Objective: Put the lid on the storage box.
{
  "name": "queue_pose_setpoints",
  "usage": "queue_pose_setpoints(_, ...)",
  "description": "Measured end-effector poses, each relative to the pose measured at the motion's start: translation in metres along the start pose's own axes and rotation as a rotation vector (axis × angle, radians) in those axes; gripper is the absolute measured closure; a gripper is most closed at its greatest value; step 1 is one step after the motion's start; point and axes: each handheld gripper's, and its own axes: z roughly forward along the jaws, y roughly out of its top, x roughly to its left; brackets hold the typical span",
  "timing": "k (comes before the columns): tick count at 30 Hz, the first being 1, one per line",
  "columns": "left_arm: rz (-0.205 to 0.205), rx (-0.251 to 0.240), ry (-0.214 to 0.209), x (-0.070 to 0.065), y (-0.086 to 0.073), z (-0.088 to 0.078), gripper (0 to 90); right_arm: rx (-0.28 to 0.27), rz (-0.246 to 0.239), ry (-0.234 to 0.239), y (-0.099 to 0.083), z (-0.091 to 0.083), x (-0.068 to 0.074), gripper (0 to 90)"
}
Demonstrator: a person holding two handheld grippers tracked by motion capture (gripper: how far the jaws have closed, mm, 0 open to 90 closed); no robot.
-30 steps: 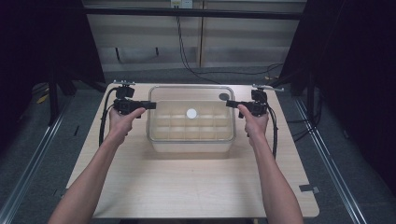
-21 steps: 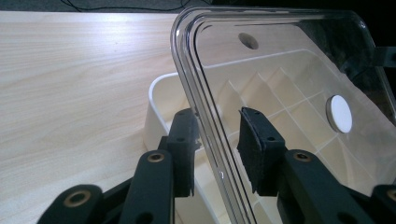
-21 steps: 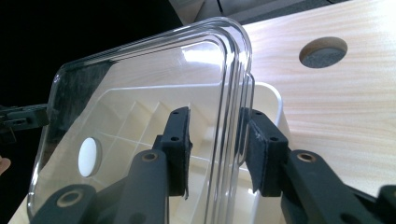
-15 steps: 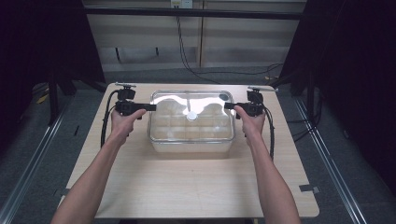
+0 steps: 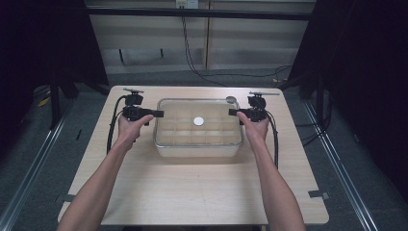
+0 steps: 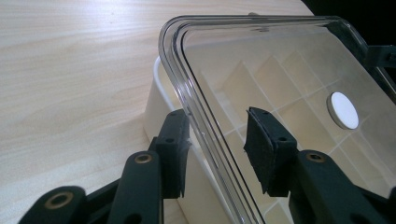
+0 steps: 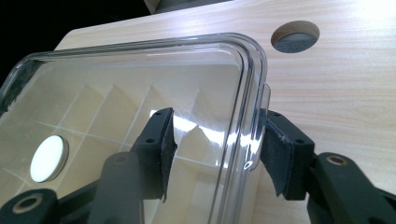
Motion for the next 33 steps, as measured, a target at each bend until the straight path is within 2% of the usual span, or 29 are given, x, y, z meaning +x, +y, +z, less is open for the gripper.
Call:
queue_pose_setpoints(5,-0.018,0.023,-0.009,0.0045,-0.0038,0.0050,56.5,0.004,0.011,-0.013,-0.0049,0.0075,-0.0015,46.7)
queue_pose_setpoints(6,-0.027,0.011,-0.014,0.0049,-0.0046,0.0057,56.2,0.004,0.012,-0.012,-0.0051,0.0076,-0.0016,46.7)
queue_pose_setpoints(10,-0.031,0.018,-0.021,0.0066,-0.0048,0.0078,55.9,0.002,0.013,0.001,-0.0056,0.0078,-0.0035,46.1)
queue_pose_setpoints(12,-0.025,0.021,-0.008,0.0052,-0.0042,0.0098,54.1,0.012,0.016,0.009,-0.0060,0.0086,-0.0030,43.6)
queue_pose_setpoints(14,-0.020,0.022,-0.003,0.0045,-0.0039,0.0098,53.7,0.018,0.021,0.003,-0.0064,0.0086,-0.0014,42.5)
queue_pose_setpoints(16,-0.017,0.024,-0.007,0.0051,-0.0046,0.0091,53.4,0.019,0.005,-0.004,-0.0072,0.0086,0.0006,40.9)
queue_pose_setpoints(18,-0.029,0.008,-0.015,0.0056,-0.0069,0.0094,53.4,0.028,-0.006,-0.001,-0.0078,0.0080,0.0011,39.4)
queue_pose_setpoints(22,0.006,-0.002,0.017,0.0025,-0.0071,0.0085,51.9,0.047,-0.041,-0.001,-0.0078,0.0093,0.0042,33.2)
queue_pose_setpoints(25,0.006,0.002,0.019,0.0017,-0.0065,0.0083,52.2,0.041,-0.029,0.008,-0.0087,0.0123,0.0048,30.4)
queue_pose_setpoints(28,0.027,0.005,0.026,0.0006,-0.0067,0.0058,50.8,0.048,-0.032,0.015,-0.0086,0.0113,0.0034,30.9)
queue_pose_setpoints(31,0.009,-0.027,0.027,0.0017,-0.0081,0.0025,44.8,0.039,-0.009,0.019,-0.0084,0.0076,-0.0007,27.4)
queue_pose_setpoints(33,0.007,-0.035,0.021,0.0018,-0.0086,0.0011,43.9,0.028,-0.001,0.019,-0.0083,0.0060,-0.0019,26.7)
